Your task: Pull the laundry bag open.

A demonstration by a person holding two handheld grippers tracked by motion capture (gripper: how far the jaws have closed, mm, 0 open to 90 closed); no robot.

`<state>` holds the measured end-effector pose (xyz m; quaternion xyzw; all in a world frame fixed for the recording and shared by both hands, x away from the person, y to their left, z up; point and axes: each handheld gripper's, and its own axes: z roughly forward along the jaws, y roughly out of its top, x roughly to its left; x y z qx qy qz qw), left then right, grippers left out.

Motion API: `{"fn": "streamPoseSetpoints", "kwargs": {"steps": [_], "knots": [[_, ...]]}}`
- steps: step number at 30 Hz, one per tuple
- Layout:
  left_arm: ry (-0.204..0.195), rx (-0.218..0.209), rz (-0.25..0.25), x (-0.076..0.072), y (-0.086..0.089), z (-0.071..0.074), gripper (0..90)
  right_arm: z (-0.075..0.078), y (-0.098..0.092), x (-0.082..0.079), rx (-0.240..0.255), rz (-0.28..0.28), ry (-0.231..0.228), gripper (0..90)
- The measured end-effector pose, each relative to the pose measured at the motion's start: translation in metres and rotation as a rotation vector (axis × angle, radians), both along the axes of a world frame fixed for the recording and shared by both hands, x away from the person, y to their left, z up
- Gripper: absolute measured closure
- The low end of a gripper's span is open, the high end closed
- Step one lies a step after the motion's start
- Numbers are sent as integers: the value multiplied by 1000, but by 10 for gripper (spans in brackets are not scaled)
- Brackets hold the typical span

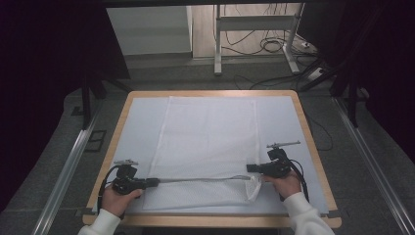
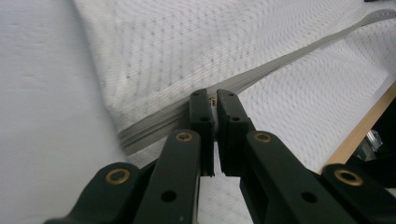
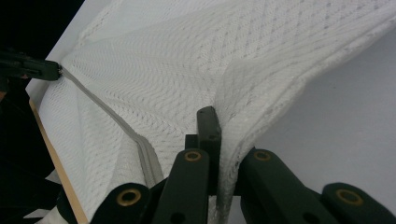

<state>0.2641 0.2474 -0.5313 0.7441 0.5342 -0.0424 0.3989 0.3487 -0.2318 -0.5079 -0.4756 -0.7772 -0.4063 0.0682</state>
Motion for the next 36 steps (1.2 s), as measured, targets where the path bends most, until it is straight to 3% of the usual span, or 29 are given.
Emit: {"fn": "streamPoseSetpoints", "kwargs": {"steps": [12,24,36], "knots": [[10,2,15,-4,13,-3,863,0,0,0,-1,3,2,889],[25,-1,66,-10,37,-9,863,-1,0,0,-3,2,5,889],[24,19,65,-9,36,-10,863,-1,-1,0,-4,7,0,889]]}}
